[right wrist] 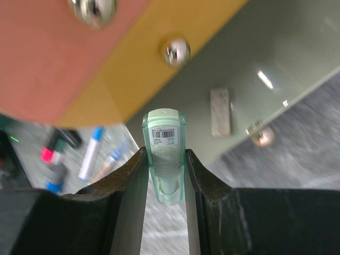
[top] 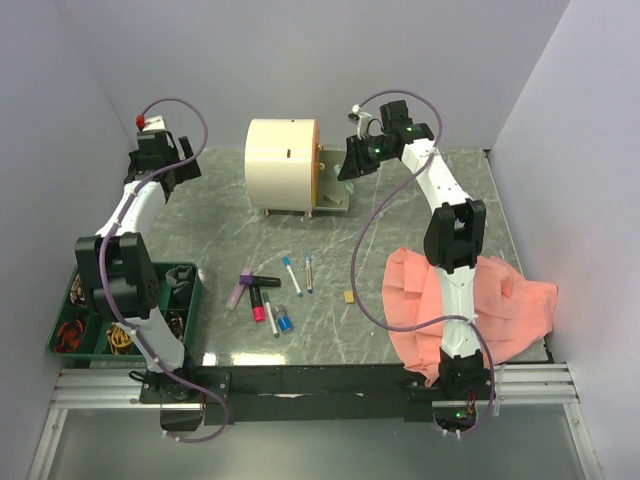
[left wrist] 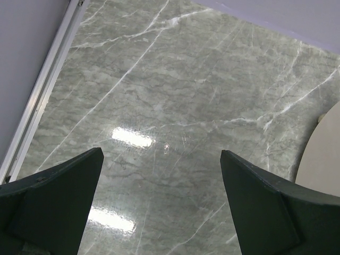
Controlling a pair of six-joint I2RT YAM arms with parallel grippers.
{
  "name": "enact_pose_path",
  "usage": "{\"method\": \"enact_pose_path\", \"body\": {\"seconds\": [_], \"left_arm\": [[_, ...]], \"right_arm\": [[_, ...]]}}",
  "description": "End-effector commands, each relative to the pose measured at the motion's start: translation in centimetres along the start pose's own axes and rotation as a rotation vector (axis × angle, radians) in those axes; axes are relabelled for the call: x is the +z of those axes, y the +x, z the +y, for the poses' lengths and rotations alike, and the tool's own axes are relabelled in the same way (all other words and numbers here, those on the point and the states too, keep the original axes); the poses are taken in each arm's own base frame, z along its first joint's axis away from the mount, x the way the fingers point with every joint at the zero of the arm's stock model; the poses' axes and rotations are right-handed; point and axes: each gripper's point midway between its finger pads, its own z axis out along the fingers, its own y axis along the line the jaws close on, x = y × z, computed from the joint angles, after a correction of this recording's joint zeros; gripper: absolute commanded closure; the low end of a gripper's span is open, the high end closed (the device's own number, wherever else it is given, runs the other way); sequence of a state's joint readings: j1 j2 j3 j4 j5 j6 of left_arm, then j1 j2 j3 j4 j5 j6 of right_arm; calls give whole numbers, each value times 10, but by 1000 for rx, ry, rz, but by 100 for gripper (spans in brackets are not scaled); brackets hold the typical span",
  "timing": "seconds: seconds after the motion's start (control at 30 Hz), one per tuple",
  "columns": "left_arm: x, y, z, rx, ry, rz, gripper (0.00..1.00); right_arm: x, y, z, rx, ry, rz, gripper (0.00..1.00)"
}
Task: Sort the stationery into containers
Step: Place the stationery in the drawer.
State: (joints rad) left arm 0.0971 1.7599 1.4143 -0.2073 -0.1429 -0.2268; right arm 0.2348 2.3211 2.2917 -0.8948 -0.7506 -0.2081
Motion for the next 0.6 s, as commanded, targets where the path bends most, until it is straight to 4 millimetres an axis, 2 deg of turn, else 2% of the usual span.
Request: {"method": "enact_pose_path", "body": {"seconds": [0.0,0.07,0.17,0.3,0.33,0.43,0.57], "left_arm": [[1,-9,-8,7,18,-23,1],[1,-8,-11,16,20,-24,1],[0,-10,-15,39,18,-34,1],[-1,-12,-18,67,14,-47,1],[-1,-12,-19,68,12,-47,0],[-3,-13,-17,64,7,-51,1],[-6,-12,-16,56,3,-53,0]], "right_arm": [[1,-39,-1,145,-74,-144,81],[7,-38,-7,221,-83,-146,80],[15,-37,-14,240,-87,-155,79],[21,-39,-19,263,-85,-167,55],[20,-42,-17,253,-89,-173,52],[6,-55,-4,216,-116,-211,42],[-20,-69,12,168,-127,-274,40]]}}
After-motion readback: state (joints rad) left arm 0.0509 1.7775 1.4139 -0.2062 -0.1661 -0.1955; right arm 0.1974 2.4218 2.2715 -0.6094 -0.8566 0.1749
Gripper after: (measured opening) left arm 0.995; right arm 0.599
